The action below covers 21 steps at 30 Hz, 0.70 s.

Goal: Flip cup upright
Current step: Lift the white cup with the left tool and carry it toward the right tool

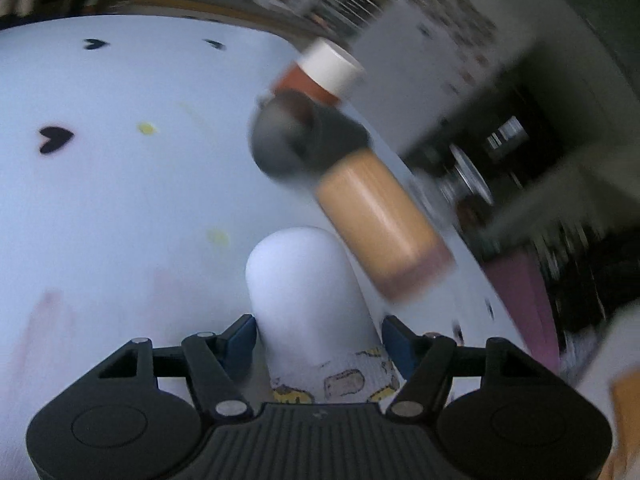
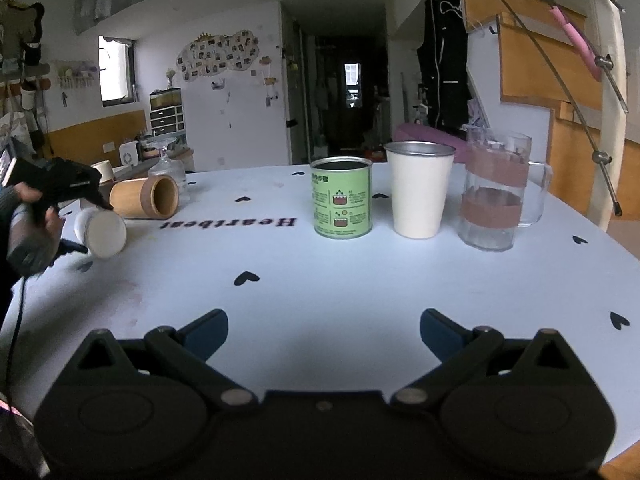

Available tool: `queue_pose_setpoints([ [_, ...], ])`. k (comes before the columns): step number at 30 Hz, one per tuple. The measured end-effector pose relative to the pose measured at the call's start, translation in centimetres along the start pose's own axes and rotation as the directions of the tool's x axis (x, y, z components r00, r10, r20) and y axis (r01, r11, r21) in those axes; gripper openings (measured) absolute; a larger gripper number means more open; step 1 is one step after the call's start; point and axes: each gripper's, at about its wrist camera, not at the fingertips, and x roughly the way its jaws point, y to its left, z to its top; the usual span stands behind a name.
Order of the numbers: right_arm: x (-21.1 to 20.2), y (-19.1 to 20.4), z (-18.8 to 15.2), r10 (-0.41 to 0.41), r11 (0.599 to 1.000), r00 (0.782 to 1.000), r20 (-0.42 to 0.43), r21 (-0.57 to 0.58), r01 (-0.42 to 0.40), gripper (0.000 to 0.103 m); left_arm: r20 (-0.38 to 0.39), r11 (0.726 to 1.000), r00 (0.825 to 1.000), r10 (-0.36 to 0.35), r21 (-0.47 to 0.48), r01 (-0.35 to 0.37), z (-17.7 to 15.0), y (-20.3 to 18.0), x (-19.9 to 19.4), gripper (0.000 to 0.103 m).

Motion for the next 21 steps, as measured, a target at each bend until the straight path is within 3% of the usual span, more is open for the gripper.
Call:
queue_pose_setpoints([
  [4,-0.6,-0.1,0.1,0.003,1.000,1.000,0.016,0.008,-0.003,0.103,-0.078,0.986,0.995,-0.060,0.150,0.071,-3.3,-0.9,-2.3,0.069],
  [9,-1.2,-0.5,0.2,-0.003,1.000,0.999,0.038,0.025,0.002,0.103,-0.192,0.943,0.973,-0.126,0.283,0.178,-8.5,-2.6,-4.5,0.069],
  [15,-1.4,-1.6,1.4,0.012,0.997,0.999,0.045,0.079,-0.015,0.103,-0.342,0.849,0.923,-0.176,0.421,0.318,-13.5,-4.6,-7.0,0.069],
  [21,1.2,-2.5,4.4,0.118,0.980,0.993,-0.021,0.165,-0.113,0.103,-0.411,0.748,0.894,-0.179,0.534,0.395,-16.3,-5.4,-8.2,0.073],
])
